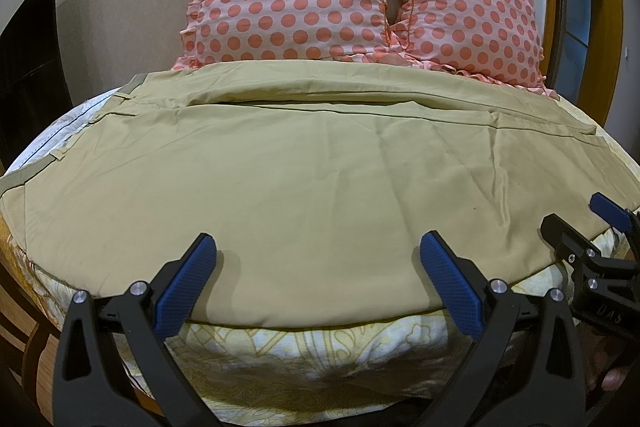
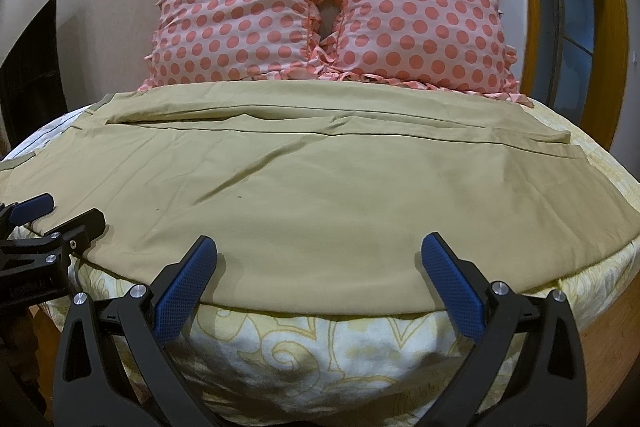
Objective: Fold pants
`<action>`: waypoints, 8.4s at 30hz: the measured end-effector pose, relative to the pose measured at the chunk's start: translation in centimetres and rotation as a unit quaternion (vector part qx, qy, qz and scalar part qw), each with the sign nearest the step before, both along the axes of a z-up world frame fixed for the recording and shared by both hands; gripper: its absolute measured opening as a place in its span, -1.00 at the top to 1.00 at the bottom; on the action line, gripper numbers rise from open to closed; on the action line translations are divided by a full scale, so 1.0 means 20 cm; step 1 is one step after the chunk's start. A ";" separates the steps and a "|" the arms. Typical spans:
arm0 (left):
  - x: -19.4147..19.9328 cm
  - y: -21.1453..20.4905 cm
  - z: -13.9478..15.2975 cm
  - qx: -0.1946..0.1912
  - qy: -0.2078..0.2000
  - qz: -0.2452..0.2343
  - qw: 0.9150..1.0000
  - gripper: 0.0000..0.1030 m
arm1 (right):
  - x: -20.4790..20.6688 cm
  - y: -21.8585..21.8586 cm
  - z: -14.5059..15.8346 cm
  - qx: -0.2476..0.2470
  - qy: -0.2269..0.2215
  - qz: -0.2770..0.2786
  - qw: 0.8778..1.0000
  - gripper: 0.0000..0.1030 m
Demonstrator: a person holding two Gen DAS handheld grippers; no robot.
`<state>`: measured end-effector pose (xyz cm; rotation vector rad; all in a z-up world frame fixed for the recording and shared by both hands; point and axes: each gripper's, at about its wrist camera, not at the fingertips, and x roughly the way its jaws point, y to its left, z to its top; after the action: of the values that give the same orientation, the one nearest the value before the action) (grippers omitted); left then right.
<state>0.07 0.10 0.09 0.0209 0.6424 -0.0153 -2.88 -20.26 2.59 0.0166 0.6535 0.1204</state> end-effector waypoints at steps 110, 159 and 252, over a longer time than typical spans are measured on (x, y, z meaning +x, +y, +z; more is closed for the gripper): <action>0.89 0.85 0.42 -0.269 0.054 0.063 0.960 0.89 | -0.01 -1.58 0.24 0.410 -0.113 -0.289 0.858 0.96; -0.09 0.79 0.36 -0.162 -0.008 0.074 0.984 -0.41 | -0.25 -1.56 0.00 0.192 -0.058 -0.383 0.902 0.00; -0.10 1.53 0.09 -0.362 -0.050 0.313 0.876 0.50 | 0.29 0.66 0.04 0.053 0.007 0.257 0.965 -0.35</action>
<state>-1.92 30.64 1.93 -0.9118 0.4837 0.3717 3.01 -7.01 3.38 -0.0504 0.6544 0.6570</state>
